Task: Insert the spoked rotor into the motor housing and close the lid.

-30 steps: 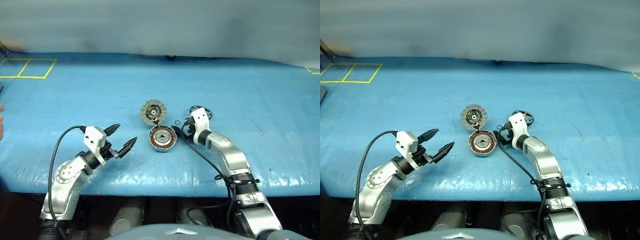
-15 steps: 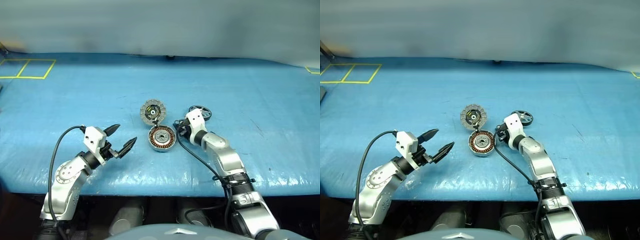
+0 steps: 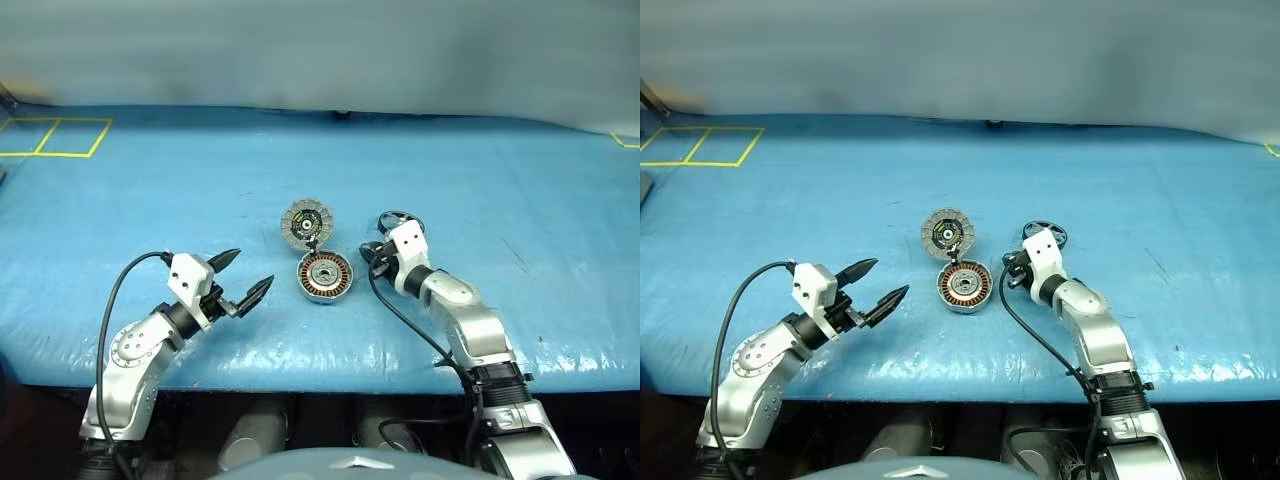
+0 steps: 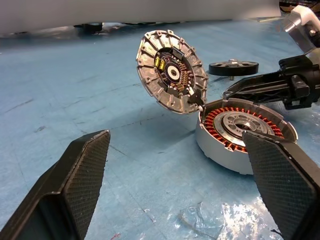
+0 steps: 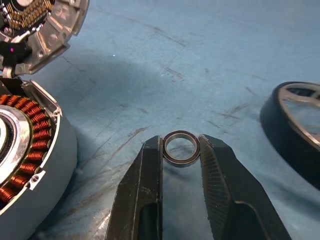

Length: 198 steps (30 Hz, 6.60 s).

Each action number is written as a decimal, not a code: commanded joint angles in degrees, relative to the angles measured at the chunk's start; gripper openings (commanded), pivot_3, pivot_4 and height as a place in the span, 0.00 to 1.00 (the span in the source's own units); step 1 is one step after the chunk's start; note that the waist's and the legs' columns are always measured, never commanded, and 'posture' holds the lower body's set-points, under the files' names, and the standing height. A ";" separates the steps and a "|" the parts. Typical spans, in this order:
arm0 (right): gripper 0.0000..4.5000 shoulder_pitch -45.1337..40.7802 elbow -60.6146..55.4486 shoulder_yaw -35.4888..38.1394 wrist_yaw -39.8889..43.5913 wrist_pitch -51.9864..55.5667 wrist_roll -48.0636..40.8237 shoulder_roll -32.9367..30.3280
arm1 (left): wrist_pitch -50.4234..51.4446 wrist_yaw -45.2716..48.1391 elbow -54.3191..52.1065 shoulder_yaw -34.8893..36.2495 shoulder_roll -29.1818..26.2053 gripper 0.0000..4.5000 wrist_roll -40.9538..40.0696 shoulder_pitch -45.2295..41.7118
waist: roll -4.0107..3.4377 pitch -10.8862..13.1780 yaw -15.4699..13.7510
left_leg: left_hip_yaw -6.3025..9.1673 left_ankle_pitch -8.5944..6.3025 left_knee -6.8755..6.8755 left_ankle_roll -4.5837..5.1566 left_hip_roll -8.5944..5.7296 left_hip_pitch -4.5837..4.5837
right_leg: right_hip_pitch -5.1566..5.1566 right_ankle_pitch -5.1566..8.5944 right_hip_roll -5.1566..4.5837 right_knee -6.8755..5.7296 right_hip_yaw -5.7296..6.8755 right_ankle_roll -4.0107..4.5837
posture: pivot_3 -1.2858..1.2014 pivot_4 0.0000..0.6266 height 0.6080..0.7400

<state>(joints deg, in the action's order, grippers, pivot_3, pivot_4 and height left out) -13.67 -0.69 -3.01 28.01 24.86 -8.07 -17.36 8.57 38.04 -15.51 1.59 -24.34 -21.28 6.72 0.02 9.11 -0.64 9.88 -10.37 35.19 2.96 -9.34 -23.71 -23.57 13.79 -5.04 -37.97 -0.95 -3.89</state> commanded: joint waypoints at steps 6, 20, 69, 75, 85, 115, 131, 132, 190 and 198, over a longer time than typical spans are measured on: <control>0.16 3.48 -18.51 -2.56 7.41 6.27 -8.06 -3.07 | -0.20 2.11 -0.67 -0.59 -1.28 1.00 0.61 -0.46 | 0.00 0.00 0.01 | 0.01 -0.01 -0.02 0.02 0.02 -0.01 | 0.01 0.03 -0.01 0.04 0.01 0.01 | 0.52 0.24 1.00; 0.16 1.34 -14.38 -10.53 7.73 5.62 -5.03 -2.20 | 1.69 6.45 0.46 -2.72 -2.67 1.00 0.53 0.22 | 0.01 0.00 -0.08 | 0.01 -0.01 -0.02 0.02 0.02 -0.02 | 0.00 0.03 -0.02 0.05 0.03 0.02 | 0.52 0.24 1.00; 0.32 1.62 -11.16 -11.93 7.92 4.54 -2.54 -2.09 | -1.87 6.68 4.23 -3.84 -2.43 1.00 3.78 -0.35 | 0.01 0.00 -0.10 | 0.01 -0.01 -0.02 0.02 0.01 -0.02 | 0.00 0.02 -0.02 0.05 0.03 0.01 | 0.52 0.24 1.00; 0.60 1.52 -11.21 -11.86 7.72 4.22 -2.09 -1.96 | -1.89 6.56 4.24 -3.81 -2.44 1.00 3.89 -0.35 | 0.01 0.00 -0.10 | 0.01 -0.01 -0.02 0.02 0.01 -0.02 | 0.00 0.02 -0.02 0.05 0.03 0.01 | 0.52 0.24 1.00; 0.51 0.96 -12.22 -9.94 7.08 4.15 -3.57 -0.37 | -1.81 6.51 4.18 -3.82 -2.30 1.00 4.21 -0.24 | 0.01 0.00 -0.11 | 0.01 -0.01 -0.02 0.02 0.01 -0.02 | 0.00 0.02 -0.02 0.05 0.03 0.01 | 0.52 0.24 1.00; 0.01 0.49 -10.95 -13.81 3.81 6.30 4.28 -3.40 | -1.60 6.35 3.64 -4.30 -1.90 1.00 4.81 0.10 | 0.02 -0.02 -0.21 | 0.01 -0.01 0.00 0.01 0.01 0.01 | 0.04 0.02 -0.01 0.03 0.03 -0.01 | 0.52 0.24 1.00; 0.01 2.02 -16.24 -13.09 4.44 9.02 2.99 -5.05 | -1.74 6.28 3.88 -4.63 -1.66 1.00 4.89 0.08 | 0.02 -0.02 -0.24 | 0.01 -0.01 0.00 0.02 0.01 -0.01 | 0.04 0.02 -0.03 0.05 0.04 -0.01 | 0.52 0.24 1.00; 0.01 2.07 -15.91 -13.36 4.39 8.97 3.17 -5.10 | -1.73 6.27 3.86 -4.65 -1.62 1.00 4.92 0.07 | 0.02 -0.02 -0.23 | 0.01 -0.01 0.00 0.02 0.01 -0.01 | 0.04 0.02 -0.03 0.05 0.04 -0.01 | 0.52 0.24 1.00; 0.01 1.47 -18.80 -13.75 3.55 10.79 5.04 -7.06 | -1.83 6.14 3.74 -5.21 -1.44 1.00 5.06 0.63 | 0.20 -0.51 -0.41 | 0.02 -0.02 -0.03 0.03 0.01 -0.01 | 0.03 0.14 -0.05 0.07 0.05 -0.07 | 0.52 0.24 1.00; 0.01 0.75 -22.19 -11.59 4.07 11.71 2.31 -5.95 | -1.80 6.08 3.76 -5.26 -1.39 1.00 5.02 0.59 | 0.19 -0.49 -0.38 | 0.02 -0.02 -0.05 0.03 0.01 -0.04 | 0.01 0.14 -0.05 0.08 0.05 -0.07 | 0.52 0.24 1.00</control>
<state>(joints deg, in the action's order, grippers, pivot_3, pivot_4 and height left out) -12.20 -19.77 -16.33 32.11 36.76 -4.32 -23.98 7.89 43.94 -11.22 -3.57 -26.00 -16.13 7.49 0.21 8.62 -1.02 9.90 -10.39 35.13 2.99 -9.33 -23.75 -23.58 13.92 -5.09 -37.89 -0.90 -3.95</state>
